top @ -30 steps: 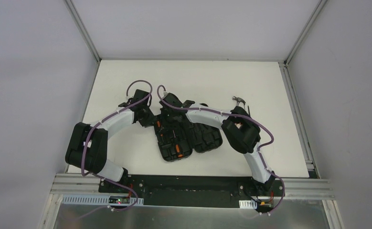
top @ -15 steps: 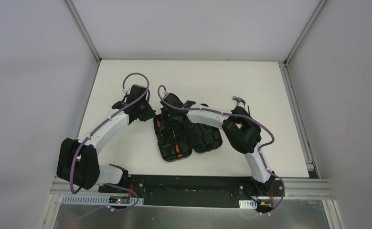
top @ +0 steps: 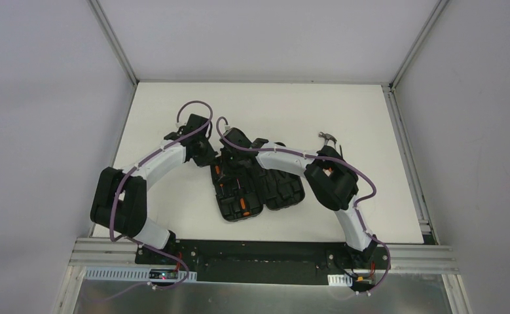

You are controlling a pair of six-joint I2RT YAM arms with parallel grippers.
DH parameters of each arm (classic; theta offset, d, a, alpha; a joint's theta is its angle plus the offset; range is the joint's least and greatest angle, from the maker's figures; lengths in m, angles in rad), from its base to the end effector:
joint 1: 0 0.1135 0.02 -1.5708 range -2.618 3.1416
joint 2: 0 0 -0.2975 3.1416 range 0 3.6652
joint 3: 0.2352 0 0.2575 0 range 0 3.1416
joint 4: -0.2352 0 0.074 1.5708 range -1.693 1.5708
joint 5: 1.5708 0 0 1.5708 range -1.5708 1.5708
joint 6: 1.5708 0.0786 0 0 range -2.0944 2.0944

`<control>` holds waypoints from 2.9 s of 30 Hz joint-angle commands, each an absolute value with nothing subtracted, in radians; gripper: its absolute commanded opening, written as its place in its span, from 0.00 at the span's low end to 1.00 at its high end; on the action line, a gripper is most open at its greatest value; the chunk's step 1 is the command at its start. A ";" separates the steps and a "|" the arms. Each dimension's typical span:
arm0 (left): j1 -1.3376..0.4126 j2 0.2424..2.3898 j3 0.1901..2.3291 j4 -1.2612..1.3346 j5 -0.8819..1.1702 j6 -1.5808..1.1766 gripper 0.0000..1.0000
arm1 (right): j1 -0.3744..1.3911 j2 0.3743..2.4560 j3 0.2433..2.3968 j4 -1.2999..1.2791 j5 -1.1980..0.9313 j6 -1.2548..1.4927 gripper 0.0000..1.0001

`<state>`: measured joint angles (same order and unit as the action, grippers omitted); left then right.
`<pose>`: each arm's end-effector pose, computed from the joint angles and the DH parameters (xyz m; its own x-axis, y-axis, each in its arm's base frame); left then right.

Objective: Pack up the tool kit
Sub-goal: Adjust the screwdriver in the toolbox.

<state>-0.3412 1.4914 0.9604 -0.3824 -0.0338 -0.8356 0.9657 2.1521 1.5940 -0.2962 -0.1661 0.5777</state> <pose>0.3175 -0.1099 0.2142 -0.7340 -0.5260 -0.4297 -0.3420 0.8328 -0.4353 0.2891 0.4409 0.1662 -0.8360 -0.2620 -0.4821 -0.4970 0.7339 0.4631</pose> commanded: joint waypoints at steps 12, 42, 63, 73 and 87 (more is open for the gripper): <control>-0.356 1.609 1.007 -0.393 -0.017 -0.805 0.00 | 0.983 2.200 1.549 -0.411 -0.161 0.584 0.00; -0.409 1.759 0.962 -0.446 -0.069 -0.819 0.00 | 0.955 2.296 1.590 -0.482 -0.248 0.611 0.00; -0.403 1.489 0.907 -0.436 -0.140 -0.791 0.00 | 1.020 2.131 1.588 -0.422 -0.149 0.498 0.21; -0.404 1.466 0.896 -0.424 -0.137 -0.777 0.00 | 1.019 2.073 1.560 -0.422 -0.127 0.503 0.34; -0.404 1.474 0.897 -0.411 -0.124 -0.771 0.00 | 1.021 2.088 1.563 -0.433 -0.141 0.510 0.01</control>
